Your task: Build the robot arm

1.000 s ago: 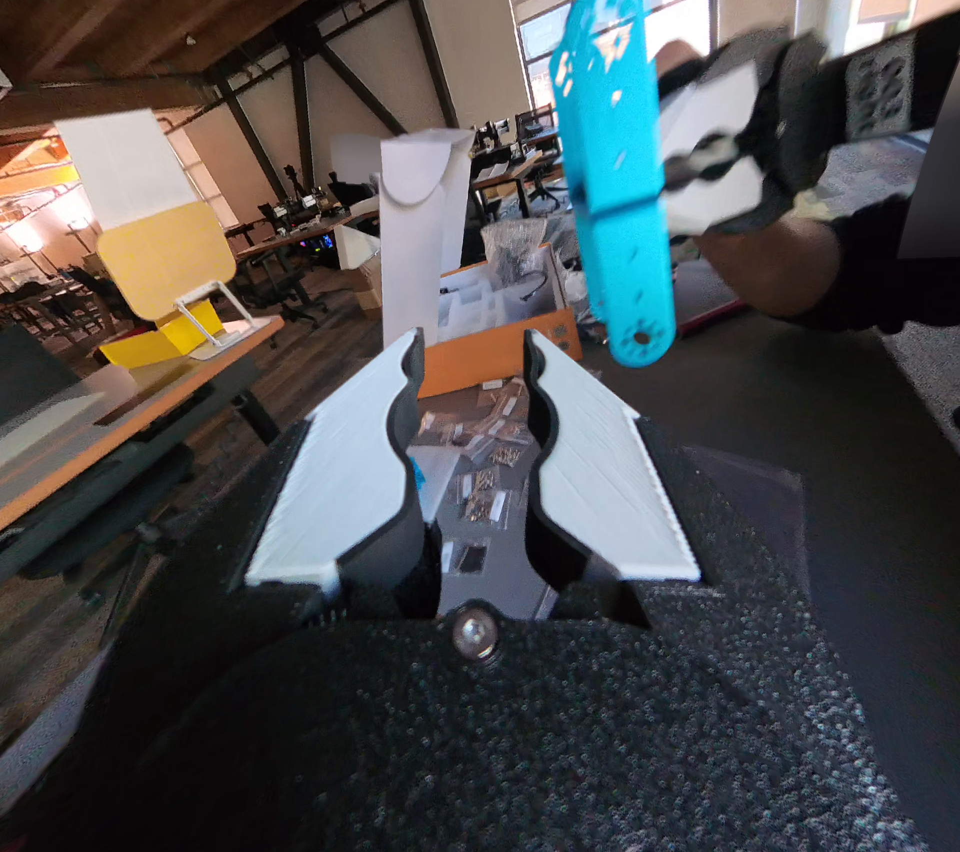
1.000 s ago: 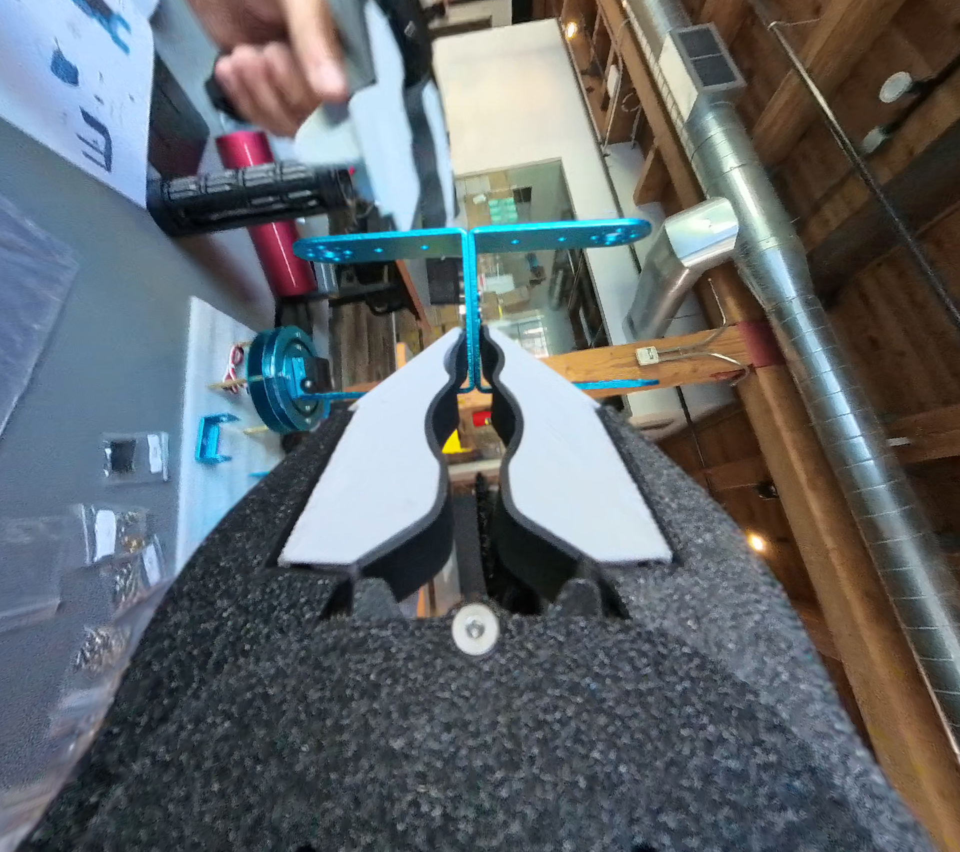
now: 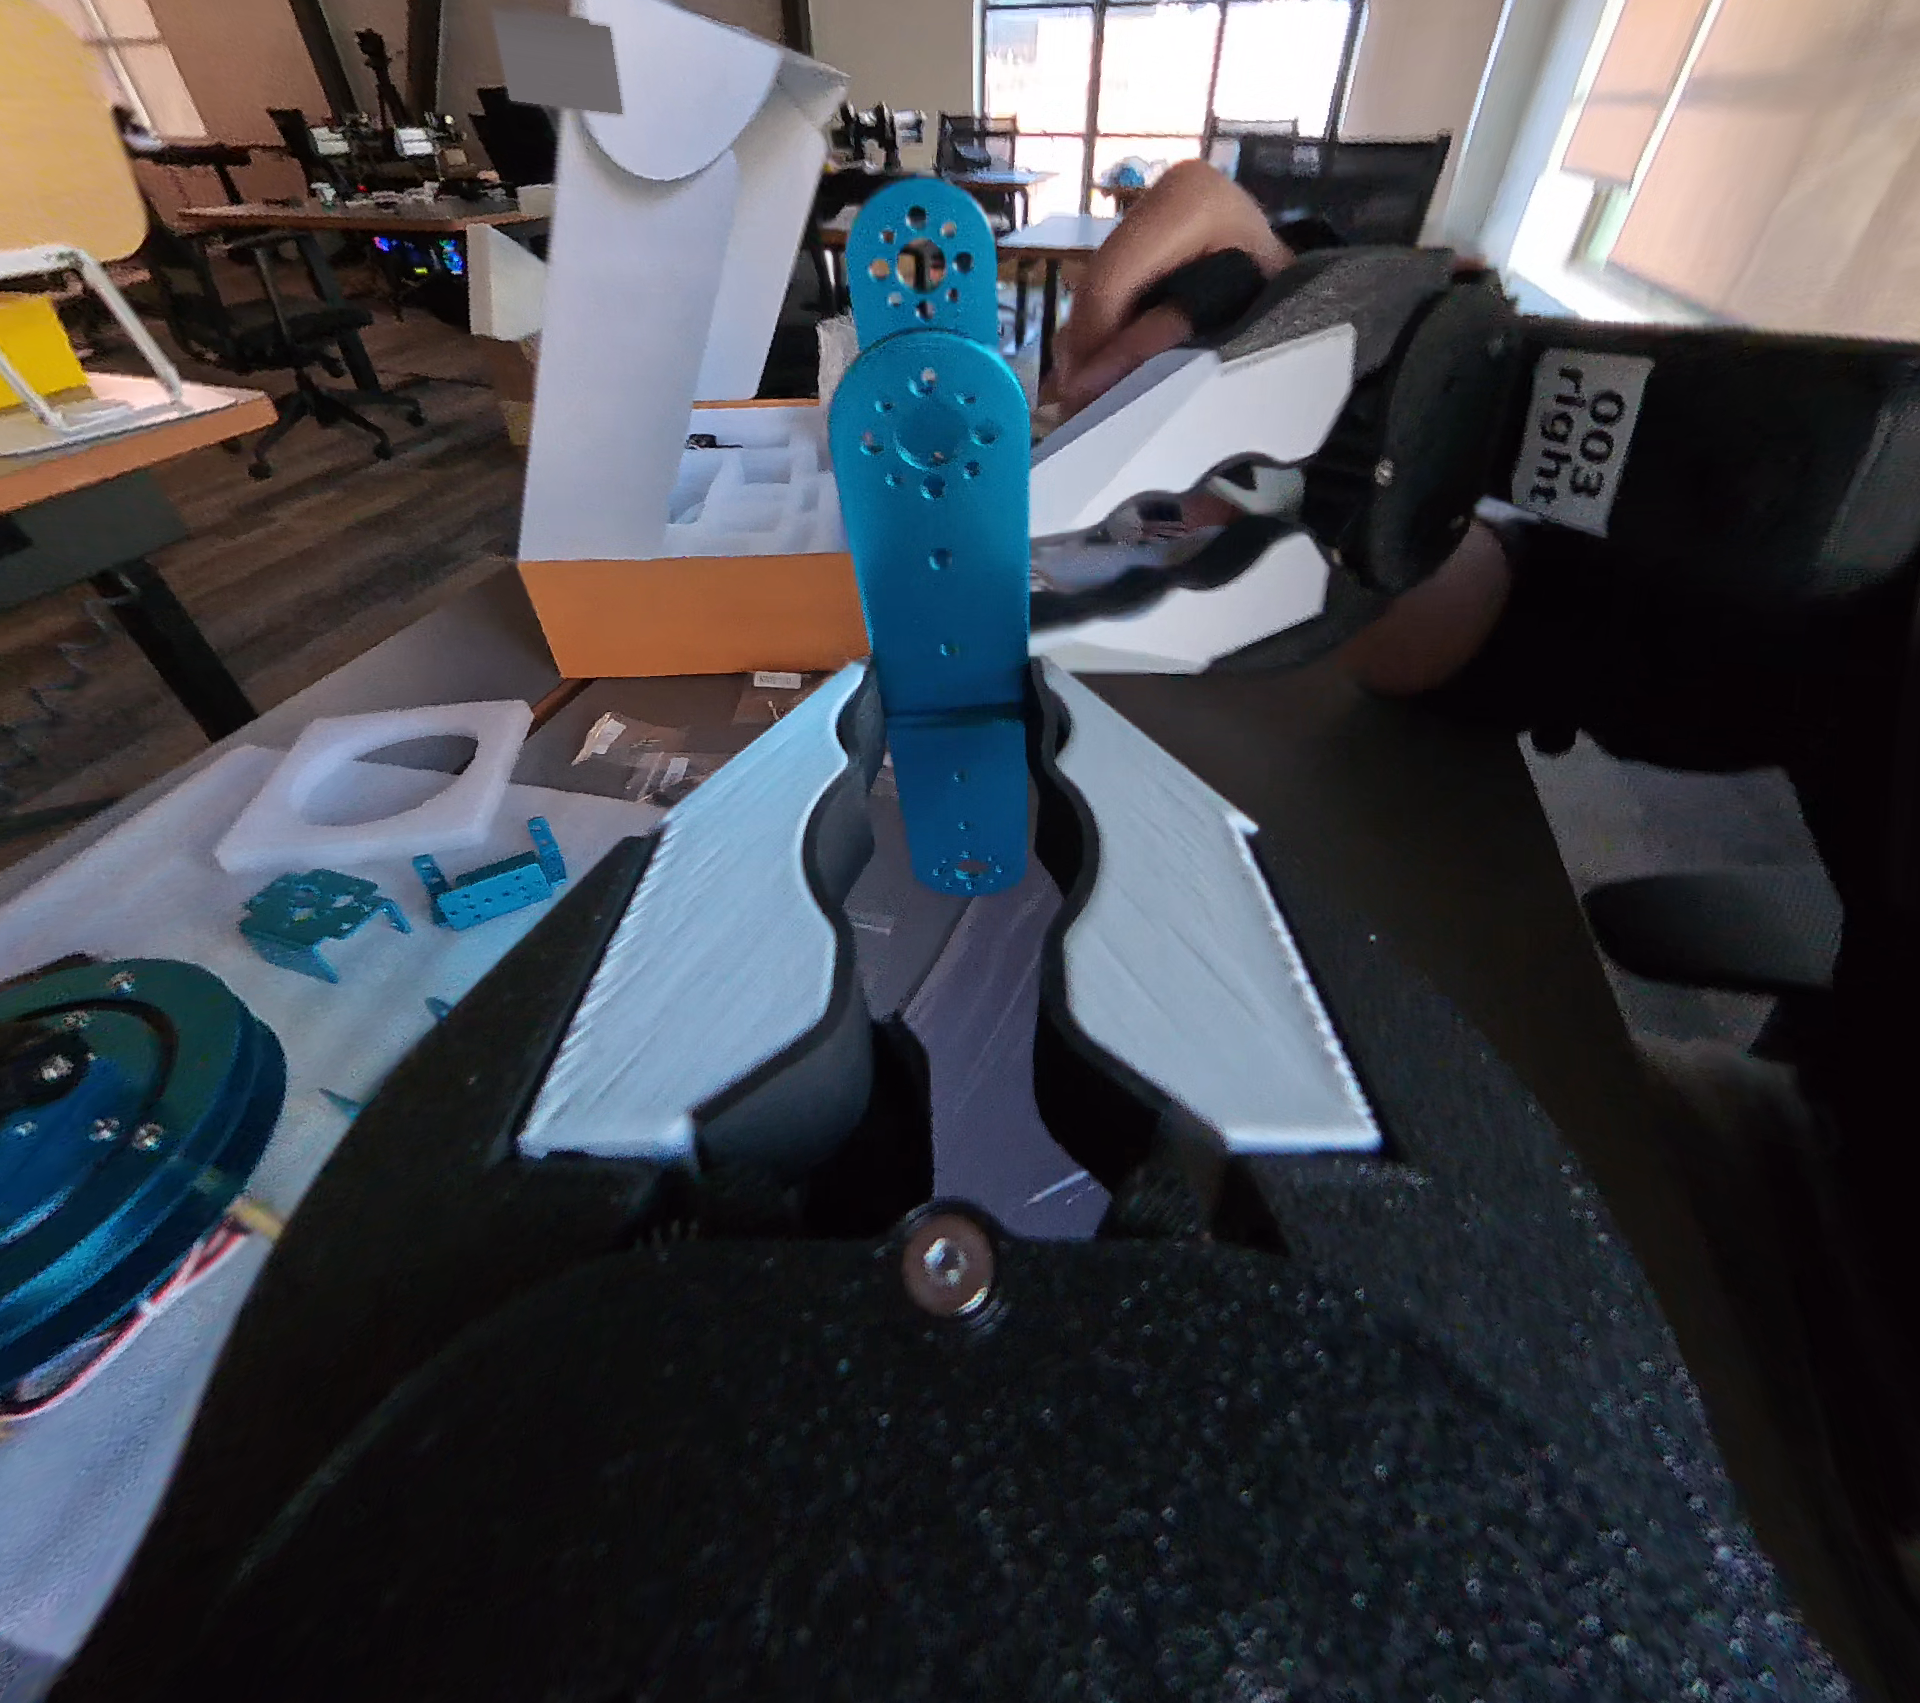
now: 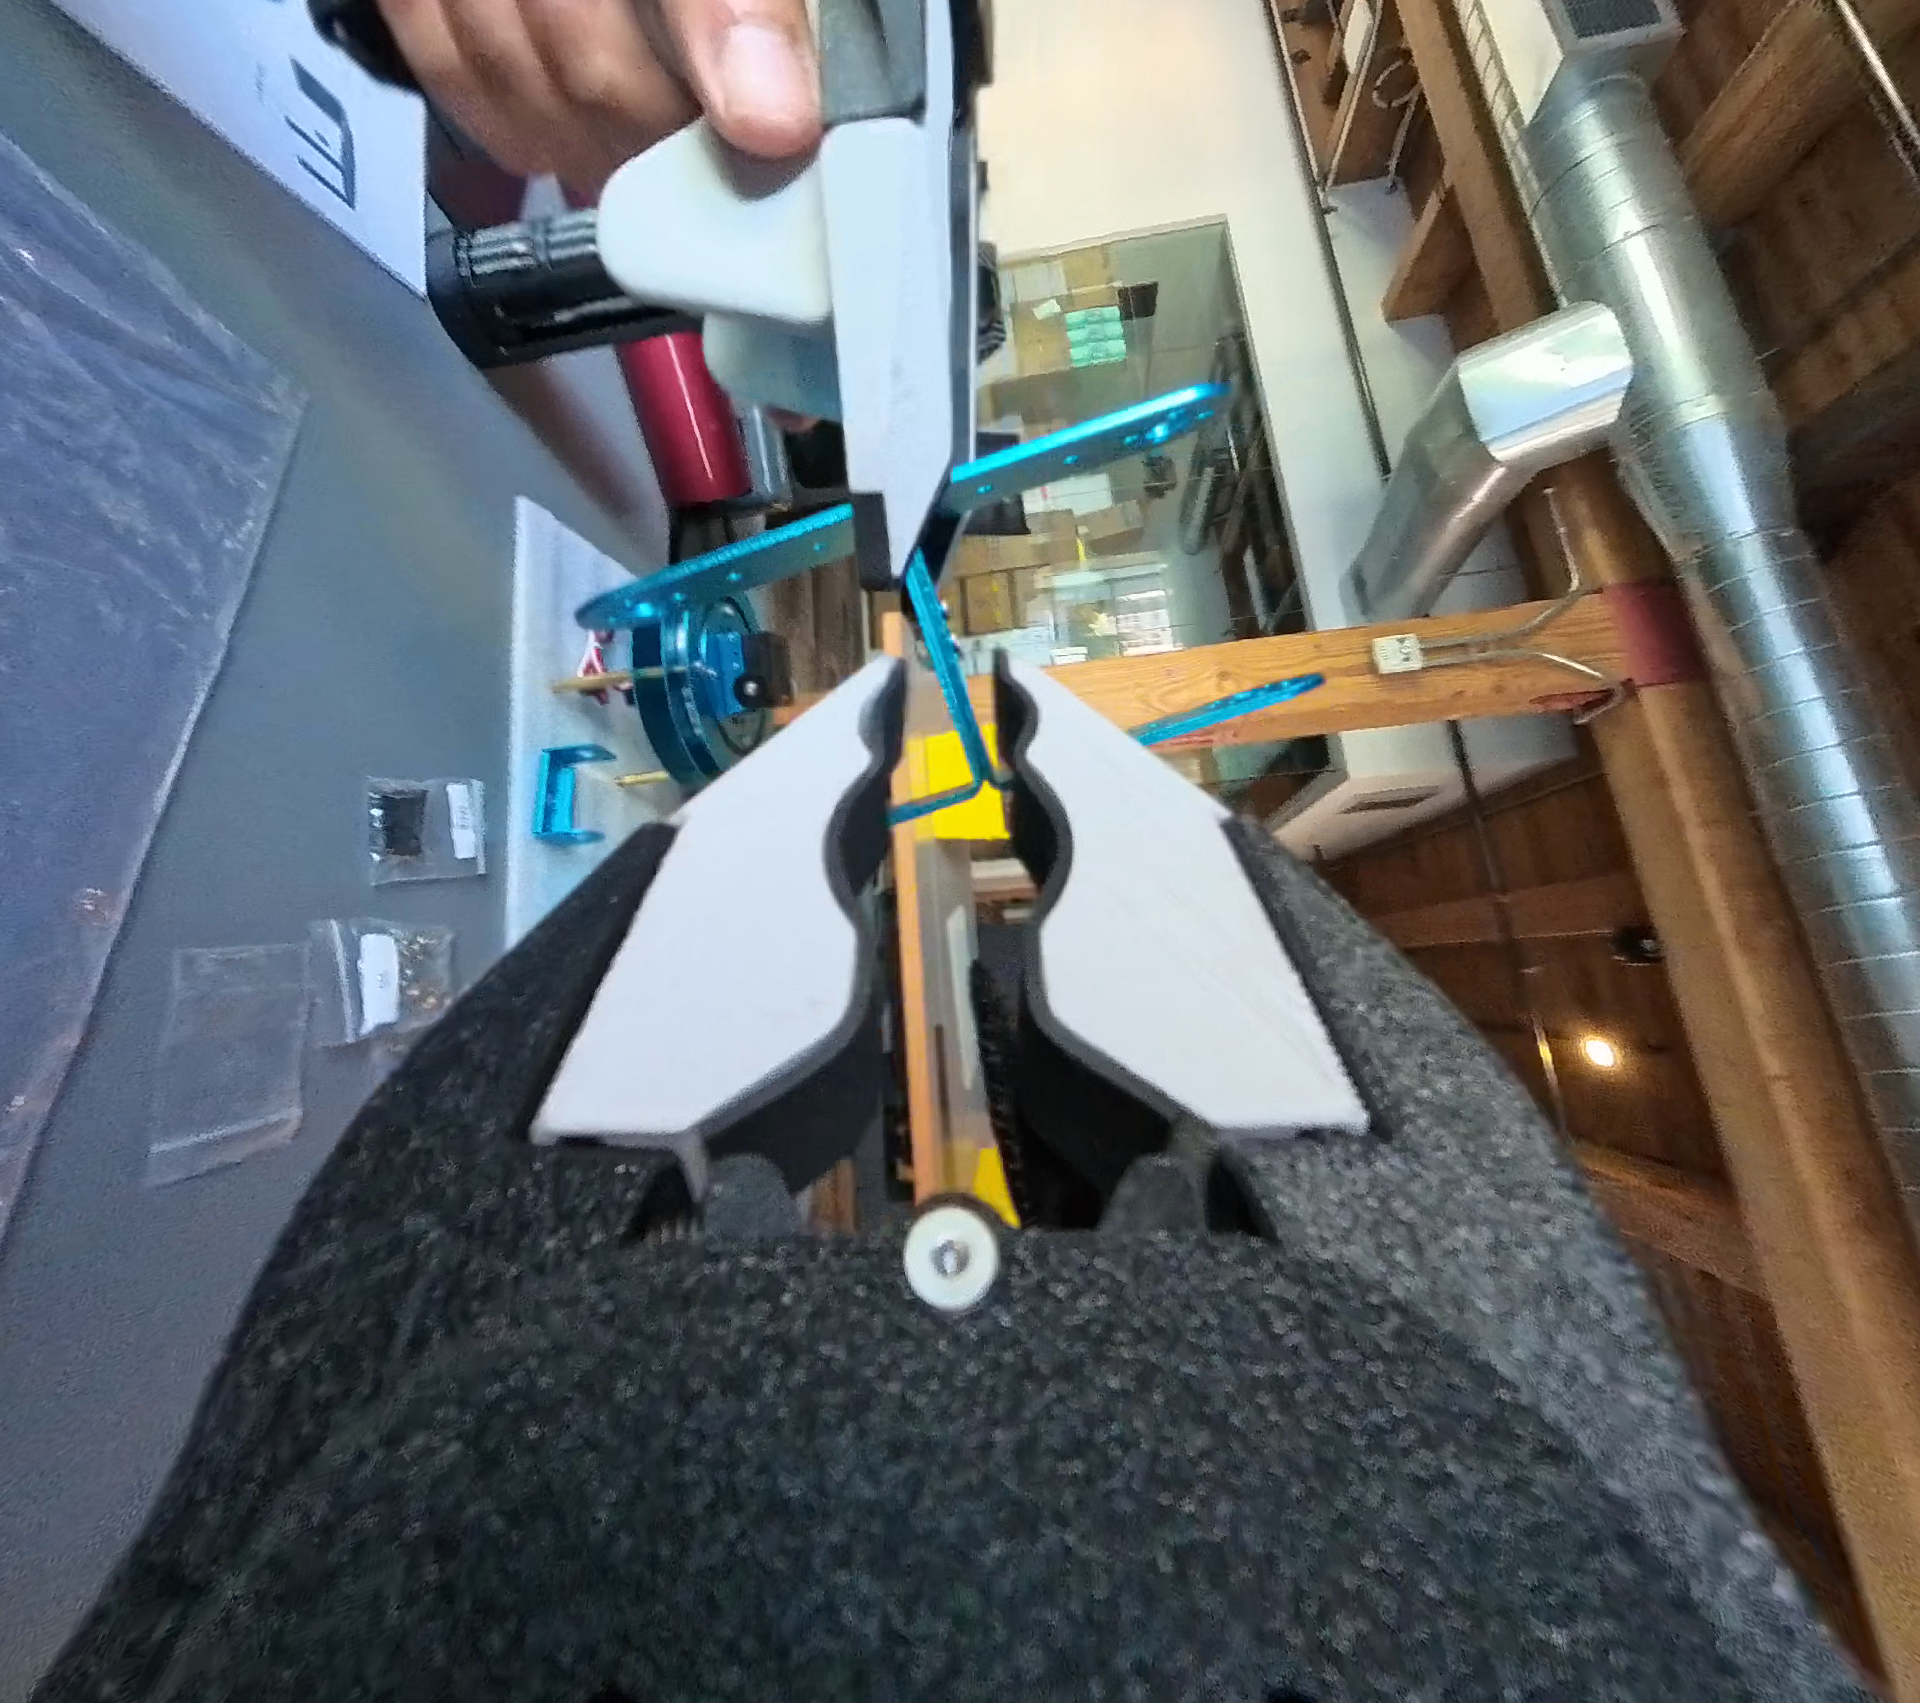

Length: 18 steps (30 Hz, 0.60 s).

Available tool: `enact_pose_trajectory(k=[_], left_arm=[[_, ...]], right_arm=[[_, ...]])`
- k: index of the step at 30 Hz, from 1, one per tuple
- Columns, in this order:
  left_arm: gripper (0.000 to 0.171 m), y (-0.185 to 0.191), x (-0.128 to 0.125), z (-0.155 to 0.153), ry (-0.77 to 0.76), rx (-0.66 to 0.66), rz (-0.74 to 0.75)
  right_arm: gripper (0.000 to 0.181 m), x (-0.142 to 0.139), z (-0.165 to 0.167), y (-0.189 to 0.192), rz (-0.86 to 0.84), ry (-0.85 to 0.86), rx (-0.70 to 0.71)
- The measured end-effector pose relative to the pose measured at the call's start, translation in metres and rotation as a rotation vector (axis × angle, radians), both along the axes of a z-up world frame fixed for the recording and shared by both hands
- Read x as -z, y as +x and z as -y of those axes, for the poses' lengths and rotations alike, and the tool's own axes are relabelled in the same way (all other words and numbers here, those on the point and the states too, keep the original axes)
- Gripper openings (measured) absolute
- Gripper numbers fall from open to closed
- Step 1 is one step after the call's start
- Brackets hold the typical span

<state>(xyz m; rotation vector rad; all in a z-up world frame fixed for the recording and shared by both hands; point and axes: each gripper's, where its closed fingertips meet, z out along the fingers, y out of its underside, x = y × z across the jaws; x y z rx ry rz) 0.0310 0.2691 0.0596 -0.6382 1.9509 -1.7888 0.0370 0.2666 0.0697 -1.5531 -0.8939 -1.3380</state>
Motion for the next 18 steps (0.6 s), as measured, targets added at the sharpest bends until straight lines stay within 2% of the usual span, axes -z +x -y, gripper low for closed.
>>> enact_pose_trajectory(k=[3, 5, 8, 10, 11, 13, 14, 18], left_arm=[[0.025, 0.01, 0.001, -0.008, -0.105, 0.0, -0.047], [0.025, 0.014, -0.001, -0.015, -0.179, 0.01, -0.08], [0.025, 0.016, -0.002, -0.022, -0.243, 0.032, -0.113], [0.025, 0.015, -0.003, -0.023, -0.272, 0.061, -0.141], [0.025, 0.016, -0.003, -0.024, -0.274, 0.054, -0.148], [0.025, 0.015, 0.002, -0.023, -0.222, 0.044, -0.144], [0.025, 0.015, 0.003, -0.023, -0.202, 0.032, -0.133], [0.025, 0.011, 0.0, -0.022, -0.19, 0.045, -0.123]], right_arm=[[0.031, -0.001, 0.002, -0.001, -0.091, 0.021, -0.05], [0.036, -0.005, 0.006, -0.01, -0.239, 0.059, -0.16], [0.055, -0.009, 0.01, -0.008, -0.713, 0.077, -0.333], [0.065, 0.0, 0.007, 0.011, -1.044, 0.055, -0.375], [0.067, 0.007, 0.005, 0.017, -1.199, 0.024, -0.403], [0.057, 0.012, 0.005, 0.016, -1.444, -0.022, -0.507], [0.052, 0.013, 0.004, 0.014, -1.517, -0.029, -0.55], [0.041, 0.008, 0.004, 0.017, -1.636, 0.001, -0.622]])
